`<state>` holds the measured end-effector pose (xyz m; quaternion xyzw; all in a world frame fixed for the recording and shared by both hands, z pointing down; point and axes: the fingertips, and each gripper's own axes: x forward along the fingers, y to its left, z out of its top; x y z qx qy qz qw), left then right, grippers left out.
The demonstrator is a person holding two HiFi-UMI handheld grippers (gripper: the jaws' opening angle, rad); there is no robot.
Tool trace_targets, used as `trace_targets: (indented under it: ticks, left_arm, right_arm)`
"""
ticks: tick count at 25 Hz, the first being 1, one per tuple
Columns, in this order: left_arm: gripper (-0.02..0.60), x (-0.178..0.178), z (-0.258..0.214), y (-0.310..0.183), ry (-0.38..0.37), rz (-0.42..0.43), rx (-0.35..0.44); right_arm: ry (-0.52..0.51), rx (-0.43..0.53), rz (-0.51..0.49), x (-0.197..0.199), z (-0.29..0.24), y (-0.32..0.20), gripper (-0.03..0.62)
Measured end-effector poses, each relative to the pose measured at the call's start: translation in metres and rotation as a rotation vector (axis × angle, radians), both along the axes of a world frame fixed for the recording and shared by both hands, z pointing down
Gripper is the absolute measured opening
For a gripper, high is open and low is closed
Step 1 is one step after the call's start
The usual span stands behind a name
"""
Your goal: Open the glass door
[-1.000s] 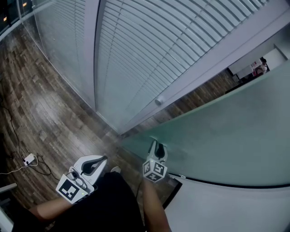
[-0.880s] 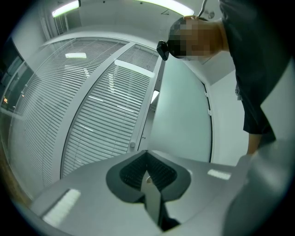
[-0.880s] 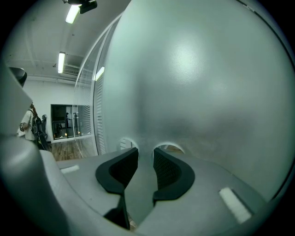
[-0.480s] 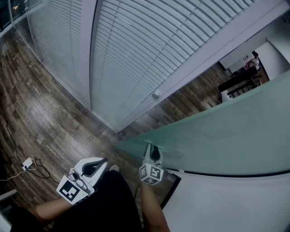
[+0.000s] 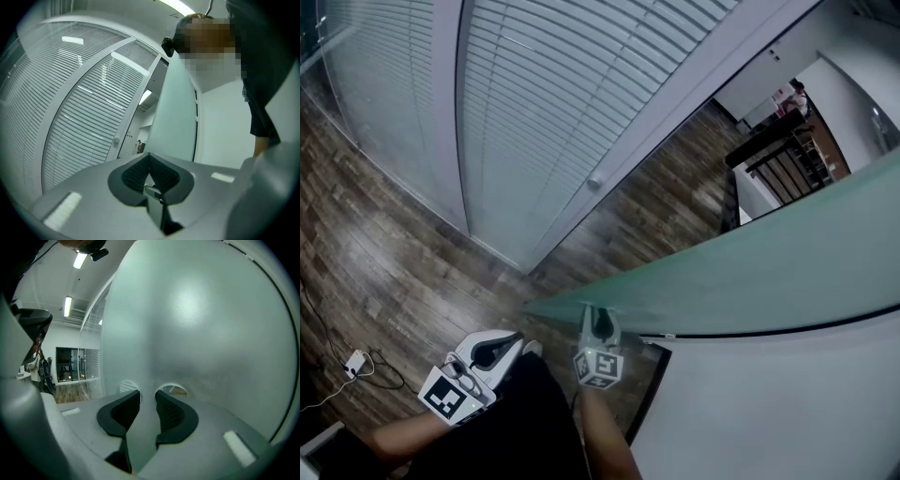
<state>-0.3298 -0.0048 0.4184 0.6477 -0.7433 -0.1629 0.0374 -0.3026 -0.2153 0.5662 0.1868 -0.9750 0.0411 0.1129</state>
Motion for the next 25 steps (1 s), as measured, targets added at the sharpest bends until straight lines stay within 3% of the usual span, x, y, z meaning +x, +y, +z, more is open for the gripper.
trace_targets:
  ticks: [6, 13, 25]
  left_arm:
    - [0.0, 0.022, 0.004, -0.002, 0.005, 0.087, -0.004]
    - [0.0, 0.037, 0.008, -0.003, -0.006, 0.133, -0.024]
    - [0.0, 0.076, 0.0, 0.002, -0.045, 0.115, 0.006]
  right_arm:
    - [0.042, 0.026, -0.015, 0.019, 0.001, 0.021, 0.115]
    - [0.017, 0.011, 0.021, 0.043, 0.005, 0.038, 0.114]
    - [0.006, -0.011, 0.028, 0.083, 0.008, 0.063, 0.114]
